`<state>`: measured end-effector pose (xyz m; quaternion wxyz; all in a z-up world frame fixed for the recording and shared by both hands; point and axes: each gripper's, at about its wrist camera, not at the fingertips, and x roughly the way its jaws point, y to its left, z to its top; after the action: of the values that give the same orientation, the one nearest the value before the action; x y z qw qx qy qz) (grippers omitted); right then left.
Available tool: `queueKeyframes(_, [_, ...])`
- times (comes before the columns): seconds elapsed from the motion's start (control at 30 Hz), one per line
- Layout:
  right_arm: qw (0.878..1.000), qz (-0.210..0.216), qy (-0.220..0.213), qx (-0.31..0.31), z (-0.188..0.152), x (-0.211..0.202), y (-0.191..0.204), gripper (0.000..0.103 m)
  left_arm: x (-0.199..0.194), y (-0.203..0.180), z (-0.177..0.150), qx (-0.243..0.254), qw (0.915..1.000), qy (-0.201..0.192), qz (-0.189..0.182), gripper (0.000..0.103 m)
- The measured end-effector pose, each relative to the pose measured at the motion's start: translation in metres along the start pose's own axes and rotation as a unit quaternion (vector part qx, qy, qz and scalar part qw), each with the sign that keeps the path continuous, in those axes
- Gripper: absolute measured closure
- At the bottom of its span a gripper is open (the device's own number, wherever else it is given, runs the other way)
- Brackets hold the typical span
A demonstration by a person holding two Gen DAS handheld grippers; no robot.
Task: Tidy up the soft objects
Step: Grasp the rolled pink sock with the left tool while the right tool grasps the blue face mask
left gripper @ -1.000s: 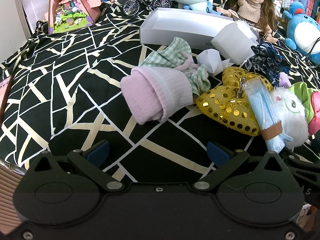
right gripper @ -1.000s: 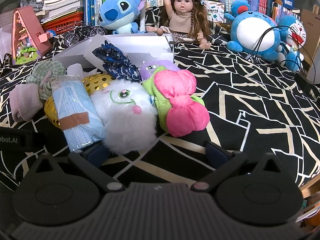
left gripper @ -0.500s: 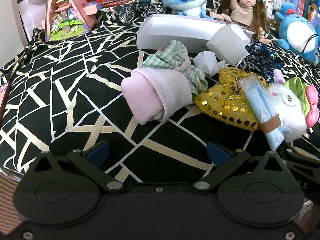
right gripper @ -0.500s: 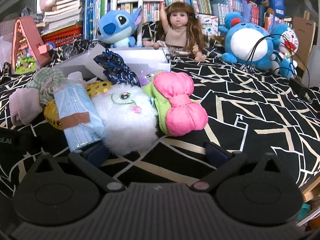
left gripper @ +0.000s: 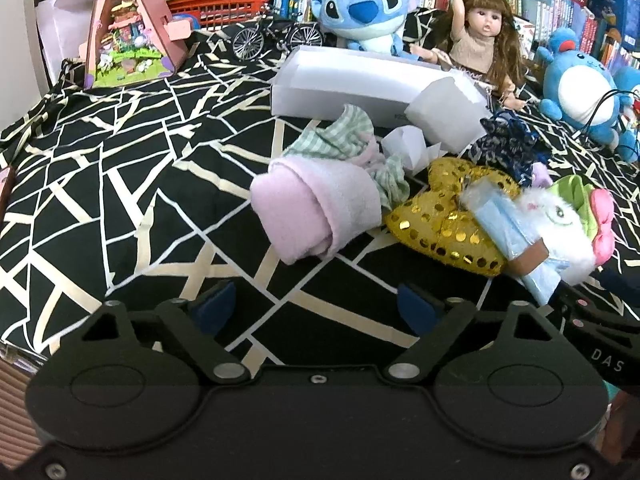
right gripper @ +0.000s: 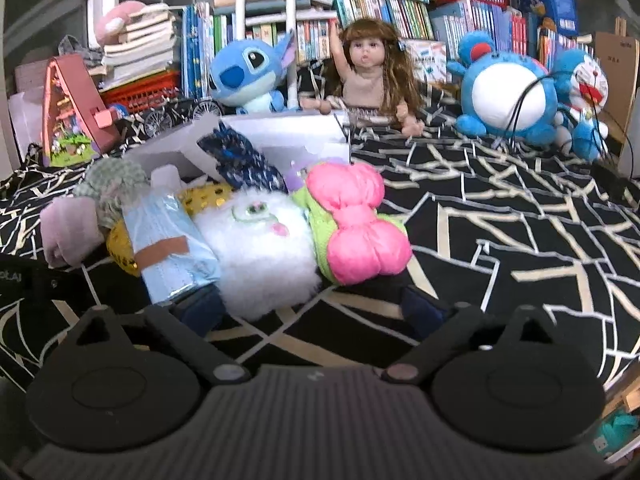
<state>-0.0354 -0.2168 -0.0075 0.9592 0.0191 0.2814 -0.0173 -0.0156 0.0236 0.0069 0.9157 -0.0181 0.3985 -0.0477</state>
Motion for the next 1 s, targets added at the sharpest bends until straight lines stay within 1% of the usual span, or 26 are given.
queueKeyframes(0.1, [0.999,-0.005,-0.024,-0.021,0.002,-0.009,0.005,0.011,-0.004,0.0,0.001,0.006,0.9999,-0.012,-0.005,0.028])
queueKeyframes(0.23, [0.998,-0.015,-0.048,-0.039,0.007,-0.017,0.01,0.019,-0.013,-0.002,0.004,0.015,0.9991,-0.039,-0.011,0.032])
queueKeyframes(0.3, [0.997,-0.02,-0.058,-0.04,0.011,-0.02,0.01,0.024,-0.017,-0.002,0.006,0.018,0.9984,-0.054,-0.007,0.035])
queueKeyframes(0.43, [0.996,-0.031,-0.077,-0.032,0.016,-0.027,0.006,0.044,-0.024,-0.001,0.01,0.021,0.9962,-0.084,0.016,0.035])
queueKeyframes(0.47, [0.996,-0.028,-0.08,-0.032,0.017,-0.028,0.006,0.045,-0.025,0.0,0.012,0.021,0.9957,-0.089,0.019,0.035])
queueKeyframes(0.6, [0.996,-0.007,-0.079,-0.044,0.017,-0.029,0.008,0.046,-0.023,0.003,0.018,0.02,0.9945,-0.1,0.024,0.034])
queueKeyframes(0.7, [0.996,0.008,-0.072,-0.047,0.014,-0.029,0.012,0.049,-0.017,0.005,0.021,0.019,0.9947,-0.098,0.025,0.034])
queueKeyframes(0.77, [0.996,0.03,-0.072,-0.047,0.011,-0.032,0.015,0.048,-0.013,0.007,0.021,0.014,0.9953,-0.094,0.021,0.032])
queueKeyframes(0.8, [0.995,0.044,-0.073,-0.047,0.01,-0.034,0.016,0.048,-0.011,0.007,0.022,0.012,0.9954,-0.093,0.018,0.029])
queueKeyframes(0.83, [0.995,0.055,-0.072,-0.046,0.009,-0.034,0.017,0.035,-0.01,0.007,0.022,0.011,0.9956,-0.092,0.016,0.027])
queueKeyframes(0.87, [0.994,0.07,-0.066,-0.045,0.009,-0.035,0.019,0.031,-0.008,0.007,0.021,0.011,0.9957,-0.091,0.016,0.026])
queueKeyframes(1.0, [0.991,0.113,-0.052,-0.042,0.005,-0.035,0.029,0.025,0.0,0.005,0.023,0.01,0.9956,-0.091,0.017,0.026])
